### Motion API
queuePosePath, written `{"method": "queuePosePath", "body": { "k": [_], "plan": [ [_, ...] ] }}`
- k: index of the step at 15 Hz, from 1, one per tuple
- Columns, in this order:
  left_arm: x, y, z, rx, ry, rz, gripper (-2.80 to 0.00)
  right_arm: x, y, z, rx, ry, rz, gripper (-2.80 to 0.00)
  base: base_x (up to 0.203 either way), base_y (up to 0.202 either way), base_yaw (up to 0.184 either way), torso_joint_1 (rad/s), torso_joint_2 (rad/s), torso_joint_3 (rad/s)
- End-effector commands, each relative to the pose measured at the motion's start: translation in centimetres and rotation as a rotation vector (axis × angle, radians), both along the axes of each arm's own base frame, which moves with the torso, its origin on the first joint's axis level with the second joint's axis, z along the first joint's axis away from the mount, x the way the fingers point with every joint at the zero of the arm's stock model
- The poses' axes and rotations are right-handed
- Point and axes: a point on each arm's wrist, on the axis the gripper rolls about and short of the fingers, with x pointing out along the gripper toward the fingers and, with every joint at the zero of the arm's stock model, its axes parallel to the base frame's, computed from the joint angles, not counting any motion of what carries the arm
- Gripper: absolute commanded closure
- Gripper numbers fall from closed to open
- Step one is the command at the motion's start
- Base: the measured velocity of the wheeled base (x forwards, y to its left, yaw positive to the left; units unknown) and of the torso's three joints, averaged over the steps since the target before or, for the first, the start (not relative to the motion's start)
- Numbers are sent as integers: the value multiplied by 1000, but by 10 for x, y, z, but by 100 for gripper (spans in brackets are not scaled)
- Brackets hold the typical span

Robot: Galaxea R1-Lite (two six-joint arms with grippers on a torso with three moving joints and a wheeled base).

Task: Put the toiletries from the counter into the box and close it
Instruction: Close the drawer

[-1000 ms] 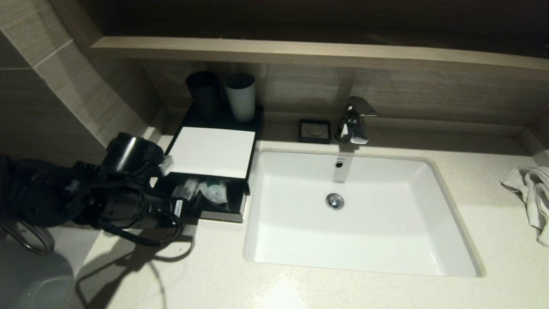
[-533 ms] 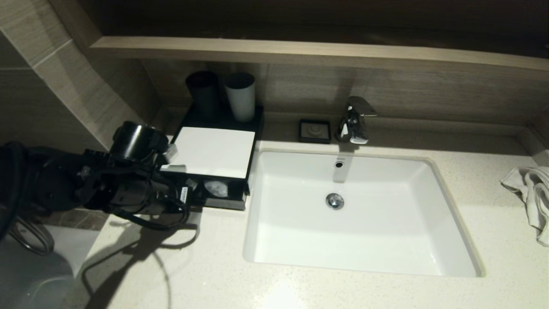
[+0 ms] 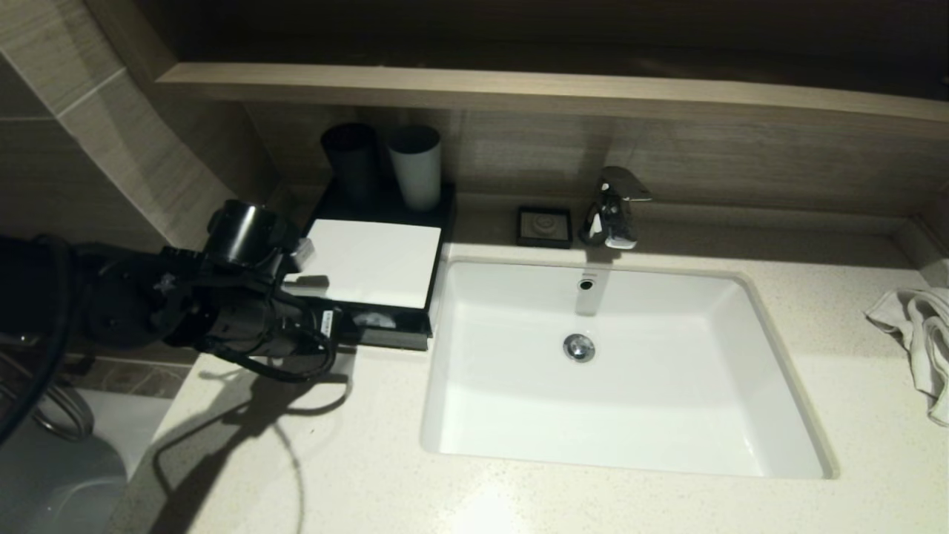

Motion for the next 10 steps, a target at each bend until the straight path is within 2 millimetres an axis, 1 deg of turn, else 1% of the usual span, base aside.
{"method": "queuePosePath", "body": {
  "k": [1, 10],
  "plan": [
    [3, 0, 1, -1, -2, 3, 0, 0, 0, 0, 1, 0, 0, 0, 0, 0, 0, 0, 0, 0],
    [8, -2, 9, -9, -37, 4, 0, 0, 0, 0, 1, 0, 0, 0, 0, 0, 0, 0, 0, 0]
  ]
}}
